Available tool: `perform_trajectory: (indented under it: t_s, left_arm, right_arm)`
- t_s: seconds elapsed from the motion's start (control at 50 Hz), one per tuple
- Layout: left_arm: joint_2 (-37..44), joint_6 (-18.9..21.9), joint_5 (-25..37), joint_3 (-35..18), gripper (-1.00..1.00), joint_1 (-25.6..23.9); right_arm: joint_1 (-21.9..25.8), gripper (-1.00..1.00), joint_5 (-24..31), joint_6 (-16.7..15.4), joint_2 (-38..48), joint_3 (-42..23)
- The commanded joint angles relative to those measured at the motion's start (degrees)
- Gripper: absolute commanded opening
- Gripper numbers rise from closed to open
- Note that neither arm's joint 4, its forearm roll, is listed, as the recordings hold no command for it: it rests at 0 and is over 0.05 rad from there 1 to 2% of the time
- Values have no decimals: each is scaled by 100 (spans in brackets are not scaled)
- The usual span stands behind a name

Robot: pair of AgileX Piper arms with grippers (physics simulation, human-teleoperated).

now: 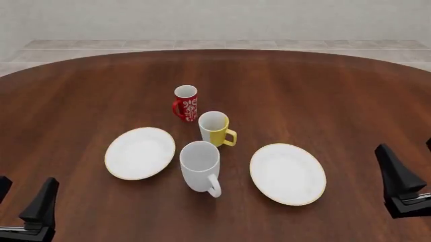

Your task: Put the white mug on the left plate.

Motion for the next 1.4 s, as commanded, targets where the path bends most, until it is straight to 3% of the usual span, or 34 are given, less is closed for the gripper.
perform_trajectory:
  t_s: [0.02,0.38,0.68,0.92,1.1,1.4]
  left_arm:
    - [-4,-5,17,6,100,-13]
    - [17,-14,1,-1,100,20]
    - [-1,-26,7,-20,100,17]
    - [-4,-24,4,-36,100,18]
    - [-7,-32,-7,-60,100,32]
    - [-7,-25,-17,-56,100,9]
  right_arm:
    - [339,100,134,-17,566,-430]
    - [899,100,889,-90,1165,-1404]
    - [1205,100,1133,-94,1487,-1731]
    - [1506,100,1093,-83,1982,-1953]
    - [1773,100,1010,140,2507,-2173]
    - [1869,100,695,198,2893,-2189]
